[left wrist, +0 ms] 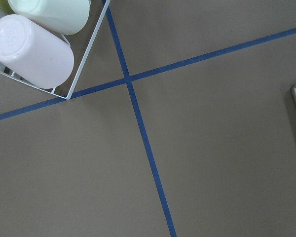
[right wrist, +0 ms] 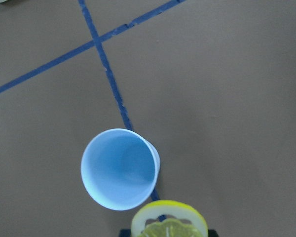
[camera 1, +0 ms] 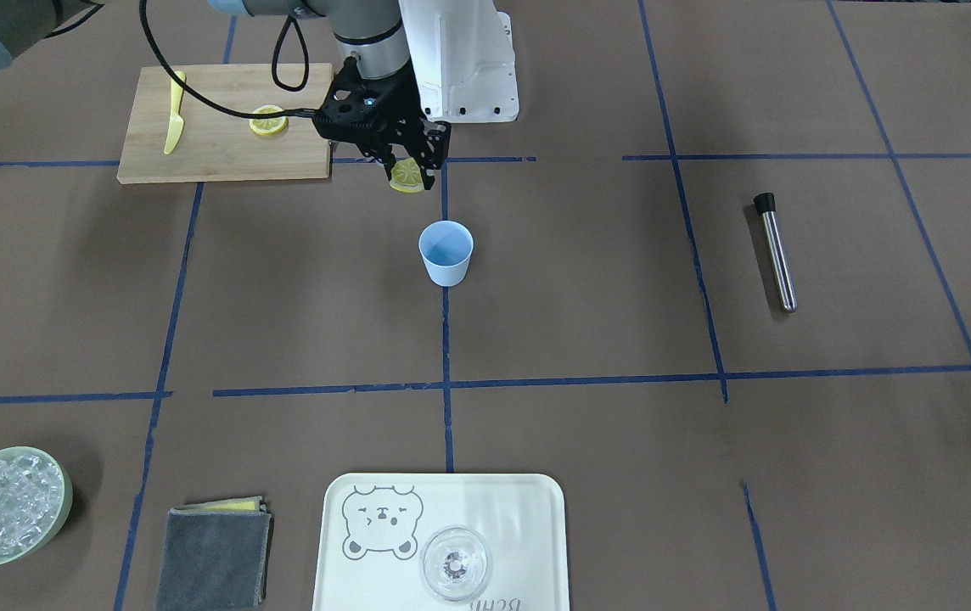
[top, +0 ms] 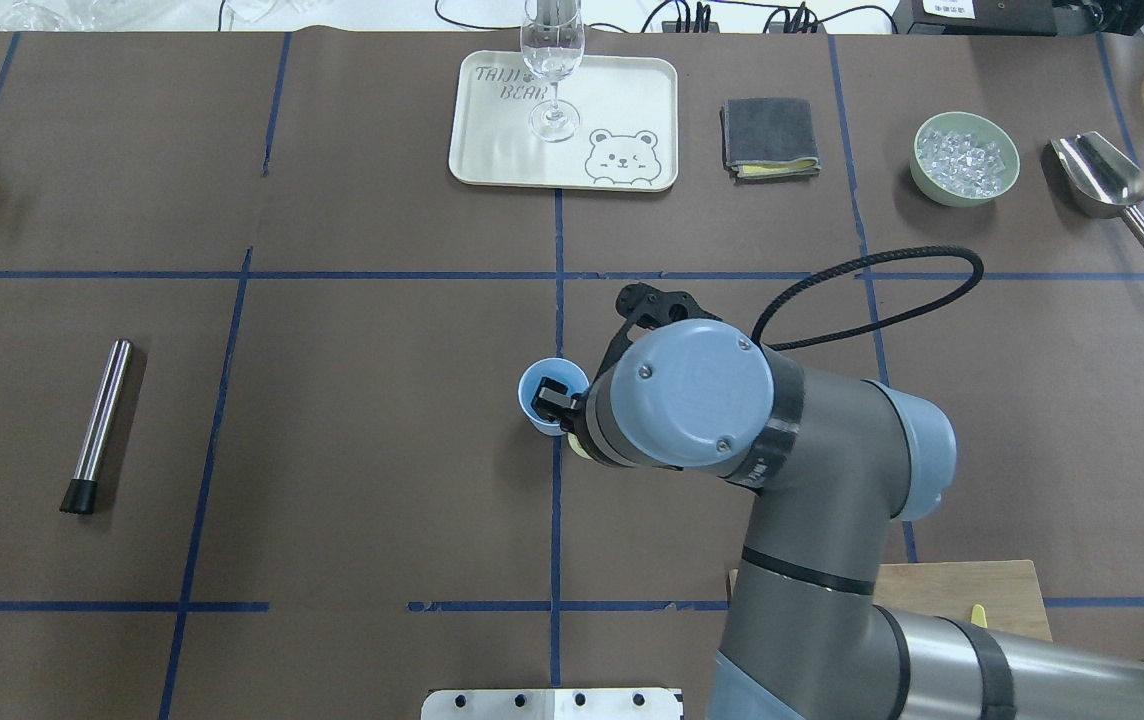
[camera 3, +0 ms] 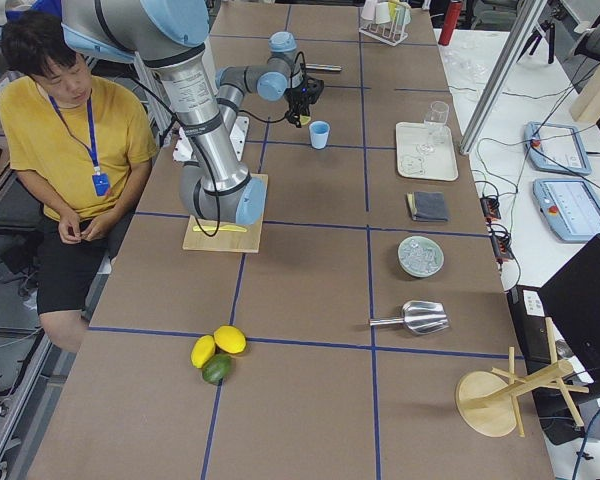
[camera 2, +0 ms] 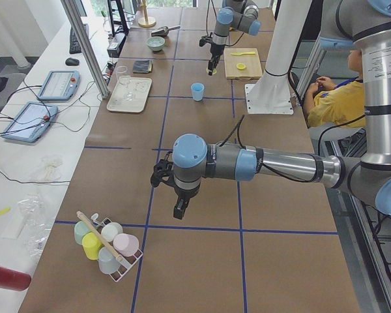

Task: Squeeze lemon into cup
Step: 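Squeeze the lemon slice in the right gripper above the blue cup, then return the lemon slice to the board with the right gripper while the left arm reaches, then grasp the metal stirring rod upright with the left gripper, then lift the rod with the left gripper and lower it into the blue cup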

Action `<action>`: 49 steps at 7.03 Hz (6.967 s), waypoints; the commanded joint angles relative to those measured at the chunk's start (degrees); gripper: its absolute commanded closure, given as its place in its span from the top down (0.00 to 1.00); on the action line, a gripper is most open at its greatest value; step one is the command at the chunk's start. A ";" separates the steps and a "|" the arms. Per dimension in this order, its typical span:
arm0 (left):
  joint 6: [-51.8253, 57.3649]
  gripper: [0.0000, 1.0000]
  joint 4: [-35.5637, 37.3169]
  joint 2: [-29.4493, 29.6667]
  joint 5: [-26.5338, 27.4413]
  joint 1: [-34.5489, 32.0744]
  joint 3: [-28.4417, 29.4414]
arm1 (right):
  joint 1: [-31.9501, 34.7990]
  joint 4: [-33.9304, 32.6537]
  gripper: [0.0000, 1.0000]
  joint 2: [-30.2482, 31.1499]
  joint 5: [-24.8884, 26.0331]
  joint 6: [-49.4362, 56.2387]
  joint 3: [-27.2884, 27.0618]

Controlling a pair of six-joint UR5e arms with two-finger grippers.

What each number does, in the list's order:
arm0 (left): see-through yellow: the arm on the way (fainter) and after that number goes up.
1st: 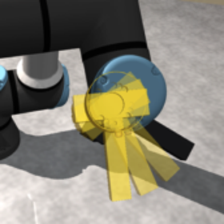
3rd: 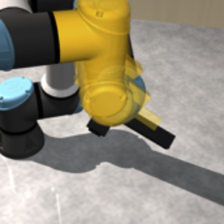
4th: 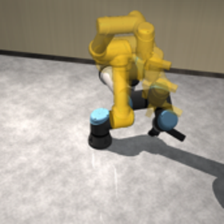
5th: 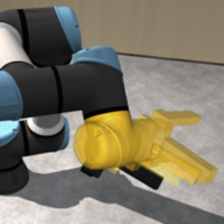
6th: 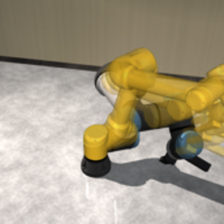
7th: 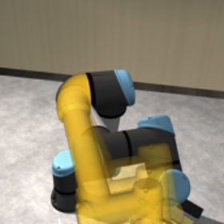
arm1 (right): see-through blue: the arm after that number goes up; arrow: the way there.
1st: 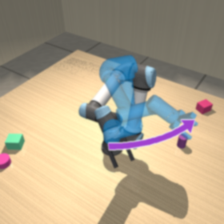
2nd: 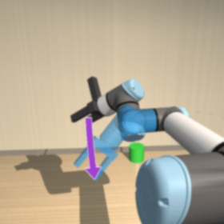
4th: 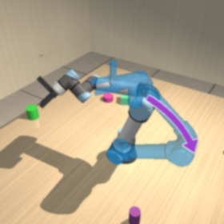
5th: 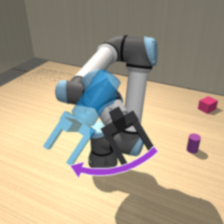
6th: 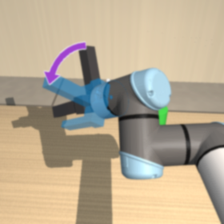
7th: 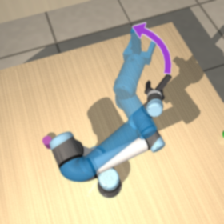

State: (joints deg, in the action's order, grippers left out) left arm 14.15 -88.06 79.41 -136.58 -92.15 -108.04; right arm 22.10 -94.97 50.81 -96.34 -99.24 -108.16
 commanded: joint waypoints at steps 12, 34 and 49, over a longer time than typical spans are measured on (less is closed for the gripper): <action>-0.79 1.00 0.00 -0.39 -0.97 -0.05 -0.50 | 2.95 5.77 0.81 -5.37 -5.09 -0.52 13.32; -64.16 0.00 -35.35 12.96 16.08 43.72 14.98 | 26.32 9.81 1.00 36.90 -28.20 34.99 -13.39; -62.50 0.00 -55.09 40.07 69.40 67.83 1.06 | 30.54 9.90 1.00 39.71 -29.17 35.26 -13.92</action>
State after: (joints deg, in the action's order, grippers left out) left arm -49.41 -132.53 121.81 -78.87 -29.84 -108.75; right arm 52.11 -85.15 89.92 -125.51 -64.04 -121.89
